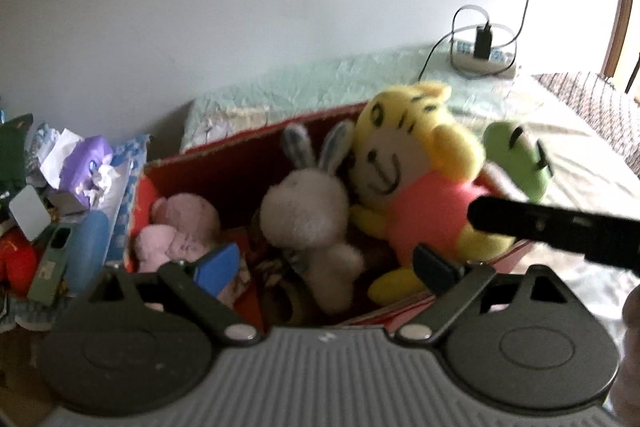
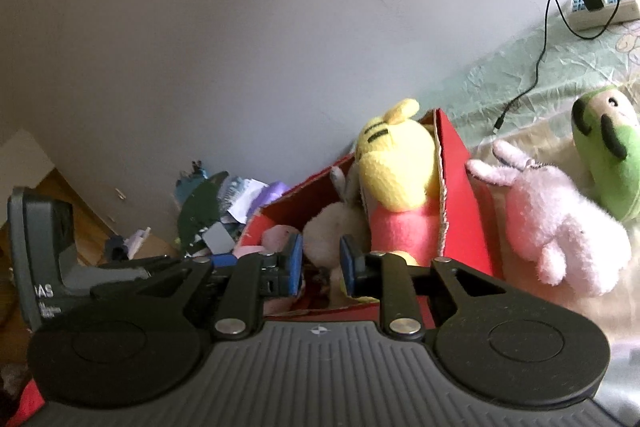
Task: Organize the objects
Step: 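Withdraw the right gripper and move it to the green bean plush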
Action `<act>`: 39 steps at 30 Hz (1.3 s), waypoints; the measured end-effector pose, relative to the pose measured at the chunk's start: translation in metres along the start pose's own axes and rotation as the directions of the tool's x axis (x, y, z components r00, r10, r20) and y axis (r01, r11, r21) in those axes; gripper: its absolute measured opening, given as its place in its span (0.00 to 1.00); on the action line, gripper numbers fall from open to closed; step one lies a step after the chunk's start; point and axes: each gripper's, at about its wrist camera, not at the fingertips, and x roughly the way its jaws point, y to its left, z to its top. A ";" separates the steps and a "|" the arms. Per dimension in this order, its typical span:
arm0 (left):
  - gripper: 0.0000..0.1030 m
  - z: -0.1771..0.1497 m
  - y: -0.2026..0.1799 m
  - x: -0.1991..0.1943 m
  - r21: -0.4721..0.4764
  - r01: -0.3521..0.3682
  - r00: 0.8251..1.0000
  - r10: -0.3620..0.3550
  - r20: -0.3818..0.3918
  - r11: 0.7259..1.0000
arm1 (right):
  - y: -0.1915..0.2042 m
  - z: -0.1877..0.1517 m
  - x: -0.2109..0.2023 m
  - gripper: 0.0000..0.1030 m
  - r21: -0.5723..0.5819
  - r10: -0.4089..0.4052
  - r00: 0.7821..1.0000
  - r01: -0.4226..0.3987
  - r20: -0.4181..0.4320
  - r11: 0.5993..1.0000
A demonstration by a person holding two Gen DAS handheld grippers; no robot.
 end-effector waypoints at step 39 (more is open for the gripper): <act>0.77 0.056 -0.197 0.080 0.009 0.258 0.964 -0.257 -0.066 0.966 | -0.203 0.057 -0.082 0.28 0.337 -0.247 0.968 0.243 -0.032 0.909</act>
